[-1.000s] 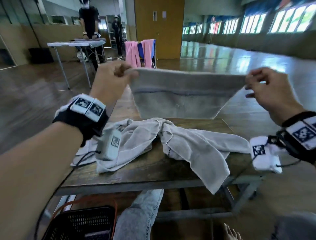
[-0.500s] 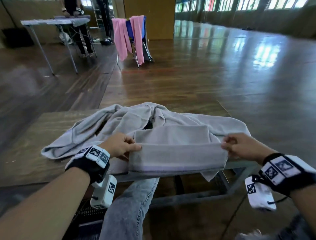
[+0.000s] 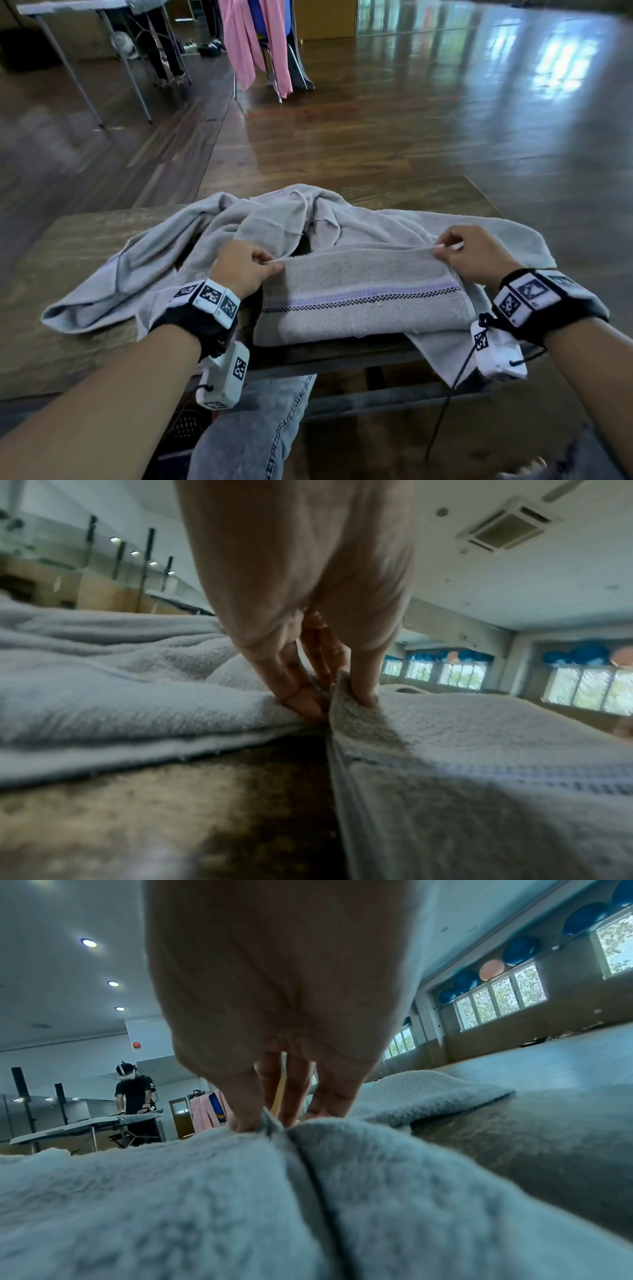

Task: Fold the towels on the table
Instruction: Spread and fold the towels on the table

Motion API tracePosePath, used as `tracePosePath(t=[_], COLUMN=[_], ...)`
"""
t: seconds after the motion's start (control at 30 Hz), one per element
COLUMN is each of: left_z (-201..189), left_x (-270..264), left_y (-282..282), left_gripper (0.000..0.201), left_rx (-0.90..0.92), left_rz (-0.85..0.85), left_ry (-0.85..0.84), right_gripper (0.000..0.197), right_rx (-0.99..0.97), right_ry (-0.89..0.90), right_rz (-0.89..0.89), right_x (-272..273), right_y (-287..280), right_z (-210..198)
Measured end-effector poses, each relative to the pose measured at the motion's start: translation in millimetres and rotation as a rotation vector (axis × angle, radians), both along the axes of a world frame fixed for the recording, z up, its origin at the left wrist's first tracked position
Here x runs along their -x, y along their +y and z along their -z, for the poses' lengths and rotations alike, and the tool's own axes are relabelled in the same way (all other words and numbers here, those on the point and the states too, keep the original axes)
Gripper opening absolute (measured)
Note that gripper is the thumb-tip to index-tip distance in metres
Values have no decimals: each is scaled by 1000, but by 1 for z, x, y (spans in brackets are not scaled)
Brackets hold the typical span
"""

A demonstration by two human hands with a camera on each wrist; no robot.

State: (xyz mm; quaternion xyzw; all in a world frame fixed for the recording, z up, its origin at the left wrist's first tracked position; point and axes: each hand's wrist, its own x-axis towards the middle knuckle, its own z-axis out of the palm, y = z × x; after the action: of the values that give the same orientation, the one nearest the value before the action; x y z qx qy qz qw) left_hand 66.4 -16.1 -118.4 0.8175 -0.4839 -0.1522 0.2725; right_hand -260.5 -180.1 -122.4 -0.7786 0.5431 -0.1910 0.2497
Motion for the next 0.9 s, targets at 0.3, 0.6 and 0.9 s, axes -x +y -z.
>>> tracePosePath(t=[0.3, 0.6, 0.9], left_z=[-61, -141, -25], left_x=[4, 10, 28], left_y=[4, 23, 66], left_gripper=[17, 16, 24], left_rx=[-30, 519, -108], left_rz=[158, 92, 77], left_ry=[-188, -77, 165], right_gripper=[8, 9, 10], right_rx=[230, 470, -84], right_ry=[-25, -421, 11], right_rz=[32, 59, -49], right_x=[5, 30, 67], right_y=[14, 35, 76], right_z=[-42, -121, -5])
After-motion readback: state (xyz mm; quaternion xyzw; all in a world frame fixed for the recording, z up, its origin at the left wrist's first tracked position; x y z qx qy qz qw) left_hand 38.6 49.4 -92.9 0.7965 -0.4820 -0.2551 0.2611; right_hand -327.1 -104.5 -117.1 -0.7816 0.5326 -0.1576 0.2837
